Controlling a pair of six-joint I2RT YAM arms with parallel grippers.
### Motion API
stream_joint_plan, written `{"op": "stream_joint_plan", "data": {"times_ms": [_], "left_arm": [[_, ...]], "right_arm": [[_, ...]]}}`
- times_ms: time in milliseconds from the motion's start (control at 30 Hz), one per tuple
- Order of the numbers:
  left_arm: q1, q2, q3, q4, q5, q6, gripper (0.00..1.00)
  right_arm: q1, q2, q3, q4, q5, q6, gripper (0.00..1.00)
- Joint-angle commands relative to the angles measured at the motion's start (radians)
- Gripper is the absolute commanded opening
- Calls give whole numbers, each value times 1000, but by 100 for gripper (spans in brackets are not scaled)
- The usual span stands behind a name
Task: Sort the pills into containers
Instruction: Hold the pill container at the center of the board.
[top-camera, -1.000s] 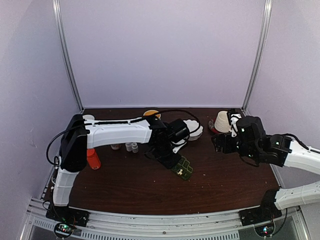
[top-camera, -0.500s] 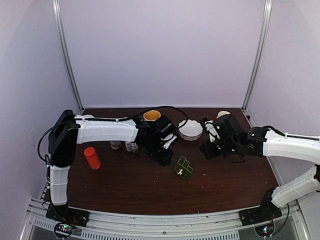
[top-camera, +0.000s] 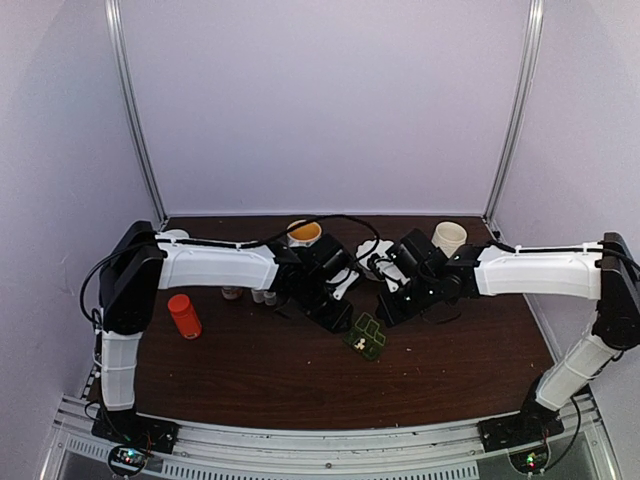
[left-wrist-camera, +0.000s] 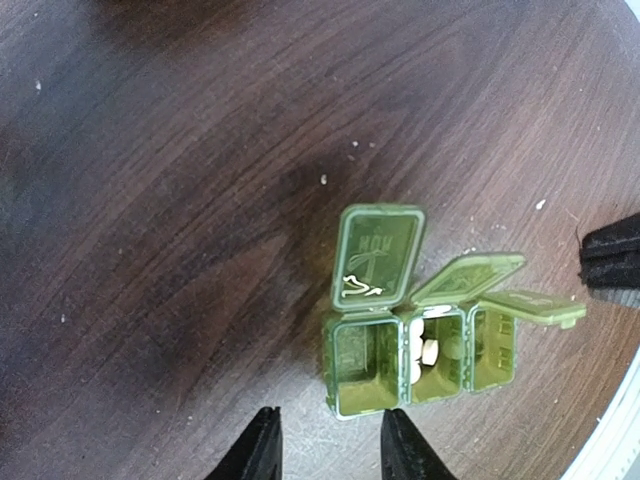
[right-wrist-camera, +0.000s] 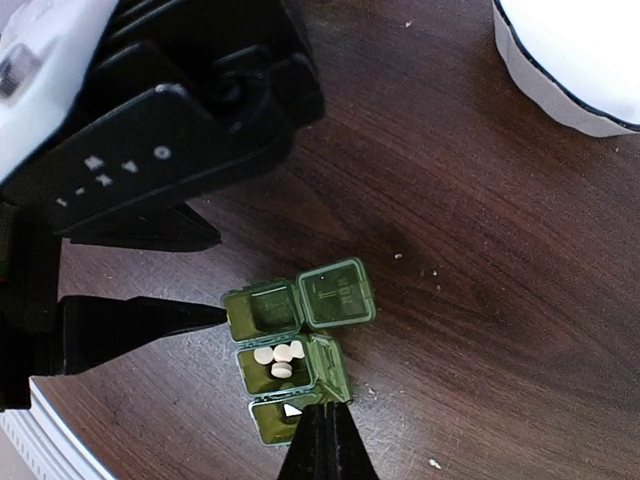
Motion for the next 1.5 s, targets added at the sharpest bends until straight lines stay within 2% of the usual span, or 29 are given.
{"op": "stream_joint_plan", "data": {"times_ms": [0,233,700,933,1067,1467], "left_arm": [[15,15,-41,79,30,-33,37],[16,19,-75,126,46,-58,37],[16,62,-59,126,68,-54,36],[14,94,-24,91,56,-31,25],[8,104,17,44,27,-9,24],[-7,117,62,-21,15,8,10]], "right_arm": [[-10,19,6,8,-12,6,0],[-15,63,-1,10,65,9,0],[-15,97,8,34,19,-11,0],[-15,101,0,48,-28,-15,0],[-15,113,2,48,-48,-19,0],[-15,119,-13,82,-144,-26,0]]}}
